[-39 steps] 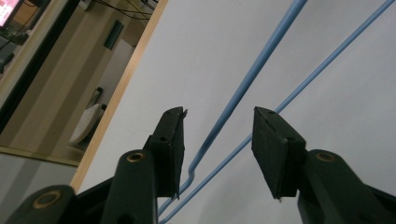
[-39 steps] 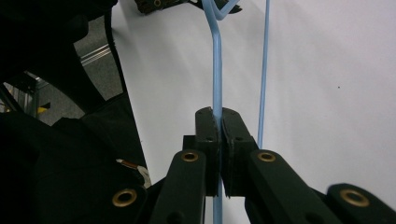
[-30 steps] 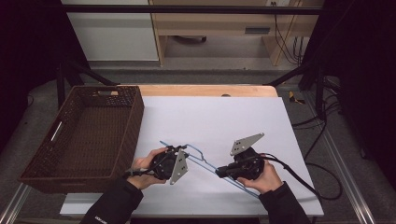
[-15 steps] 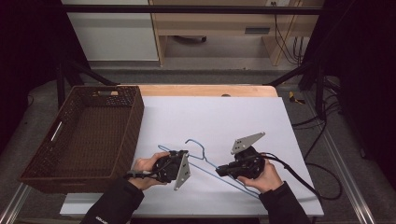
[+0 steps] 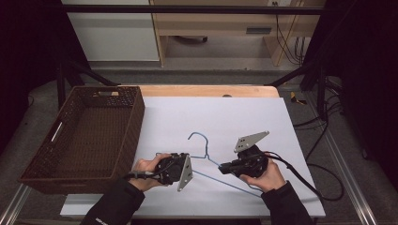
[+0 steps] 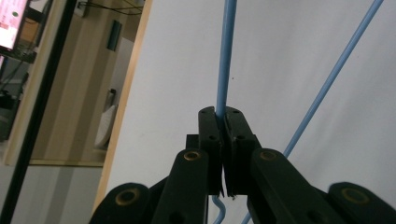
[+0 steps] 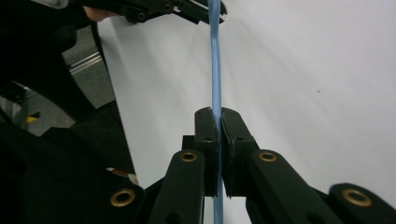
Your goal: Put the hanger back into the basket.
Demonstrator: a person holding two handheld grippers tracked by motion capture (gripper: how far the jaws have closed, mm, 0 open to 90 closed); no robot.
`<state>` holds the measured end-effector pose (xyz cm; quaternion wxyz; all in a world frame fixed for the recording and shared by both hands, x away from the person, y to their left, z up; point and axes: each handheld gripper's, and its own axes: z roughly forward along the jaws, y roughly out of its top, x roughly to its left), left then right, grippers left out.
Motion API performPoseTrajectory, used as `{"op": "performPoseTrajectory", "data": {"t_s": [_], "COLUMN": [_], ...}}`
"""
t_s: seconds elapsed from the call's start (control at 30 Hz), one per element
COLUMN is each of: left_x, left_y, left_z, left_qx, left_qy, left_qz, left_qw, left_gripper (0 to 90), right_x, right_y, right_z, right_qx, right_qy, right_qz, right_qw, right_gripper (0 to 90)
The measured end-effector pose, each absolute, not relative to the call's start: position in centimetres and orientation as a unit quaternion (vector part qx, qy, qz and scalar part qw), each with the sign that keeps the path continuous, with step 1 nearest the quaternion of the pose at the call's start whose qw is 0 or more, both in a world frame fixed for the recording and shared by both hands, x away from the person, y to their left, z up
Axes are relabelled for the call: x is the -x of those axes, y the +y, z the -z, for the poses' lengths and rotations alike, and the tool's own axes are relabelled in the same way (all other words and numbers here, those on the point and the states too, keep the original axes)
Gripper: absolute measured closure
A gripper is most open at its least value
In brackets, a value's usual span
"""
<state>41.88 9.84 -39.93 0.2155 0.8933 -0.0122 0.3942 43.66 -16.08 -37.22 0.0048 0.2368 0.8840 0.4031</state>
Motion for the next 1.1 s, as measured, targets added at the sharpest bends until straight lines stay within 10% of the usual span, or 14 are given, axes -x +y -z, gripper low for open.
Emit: {"op": "performPoseTrajectory", "data": {"t_s": [0.8,1.1], "left_x": [-44.4,-45.1], "left_y": [8.4,8.3], "left_z": [37.5,35.8], "left_qx": [-0.9,-0.893], "left_qy": [0.165,0.207], "left_qz": [-0.362,-0.363], "left_qw": [0.177,0.169], "left_gripper": [87.3,87.3], "right_x": [-42.9,-41.8], "right_y": [-22.7,-24.6], "right_z": [35.8,37.0], "right_qx": [-0.33,-0.365], "right_qy": [0.781,0.764], "right_qz": [-0.481,-0.478], "right_qw": [0.223,0.233], "right_gripper": [14.5,7.2]}}
